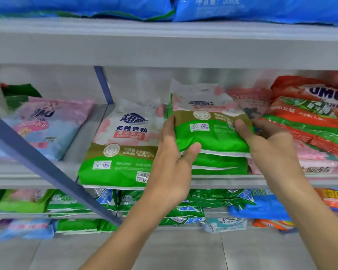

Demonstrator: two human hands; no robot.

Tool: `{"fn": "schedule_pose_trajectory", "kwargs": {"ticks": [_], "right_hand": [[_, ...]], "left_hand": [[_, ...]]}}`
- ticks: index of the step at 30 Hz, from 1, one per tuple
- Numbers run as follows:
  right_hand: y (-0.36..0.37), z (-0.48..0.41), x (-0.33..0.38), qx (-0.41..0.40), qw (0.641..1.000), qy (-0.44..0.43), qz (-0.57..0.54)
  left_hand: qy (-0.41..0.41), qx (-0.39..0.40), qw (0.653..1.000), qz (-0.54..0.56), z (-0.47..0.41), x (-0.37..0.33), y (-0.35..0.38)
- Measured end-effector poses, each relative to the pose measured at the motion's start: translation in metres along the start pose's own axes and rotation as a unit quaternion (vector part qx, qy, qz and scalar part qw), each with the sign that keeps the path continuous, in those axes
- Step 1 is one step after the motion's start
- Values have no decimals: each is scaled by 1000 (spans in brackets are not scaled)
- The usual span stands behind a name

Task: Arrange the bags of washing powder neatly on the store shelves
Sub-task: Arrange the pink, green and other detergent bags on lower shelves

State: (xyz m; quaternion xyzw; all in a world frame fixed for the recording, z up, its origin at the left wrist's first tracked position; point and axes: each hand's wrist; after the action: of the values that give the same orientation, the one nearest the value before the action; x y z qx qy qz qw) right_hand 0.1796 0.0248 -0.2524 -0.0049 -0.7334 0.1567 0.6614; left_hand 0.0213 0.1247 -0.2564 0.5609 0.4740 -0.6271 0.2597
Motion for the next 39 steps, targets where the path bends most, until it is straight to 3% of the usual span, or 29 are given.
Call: {"fn": "schedule_pose_trajectory", "kwargs": {"ticks": [4,7,9,11,12,14,16,17,19,21,24,29,35,39], "right_hand": [[3,4,2,13,994,-37,104],[0,26,11,-75,955,-166,233],[2,63,17,-115,930,-278,212],[10,109,19,-77,933,-320,149],[17,128,18,-33,946,-294,132],[36,154,19,86,968,-148,182],[58,164,14,203,940,16,274],[69,165,14,238,935,97,245],[89,169,12,209,948,206,120],[105,172,10,149,954,252,64],[116,174,4,94,969,228,30],[133,164,15,87,984,154,27],[163,131,22,53,988,145,-13],[153,142,9,68,988,138,-23]], "left_hand": [[-7,15,1000,-15,1,-3,-7],[-10,16,999,-43,2,-1,-23],[2,-11,996,-94,3,2,-46],[43,-60,983,-166,1,15,-72],[55,-89,976,-193,-2,21,-84],[39,-138,957,-251,-10,36,-102],[-24,-152,946,-285,-21,47,-114],[-72,-145,946,-280,-25,49,-119],[-135,-135,952,-238,-31,54,-126],[-133,-143,958,-210,-34,56,-129],[-110,-182,964,-161,-34,60,-127],[-25,-279,958,-58,-39,64,-126],[-60,-259,962,-57,-71,69,-113],[-22,-224,973,-48,-59,79,-116]]}}
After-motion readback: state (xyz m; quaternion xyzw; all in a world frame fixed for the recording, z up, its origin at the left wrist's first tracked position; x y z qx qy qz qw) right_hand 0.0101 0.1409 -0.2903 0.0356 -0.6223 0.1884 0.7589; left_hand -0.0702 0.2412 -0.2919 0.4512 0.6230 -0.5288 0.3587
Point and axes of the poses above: each hand's wrist, its own z-axis away from the middle knuckle, its own y-axis out of the palm, x = y × z, and after that the axes turned 15 degrees about -x, right-handed
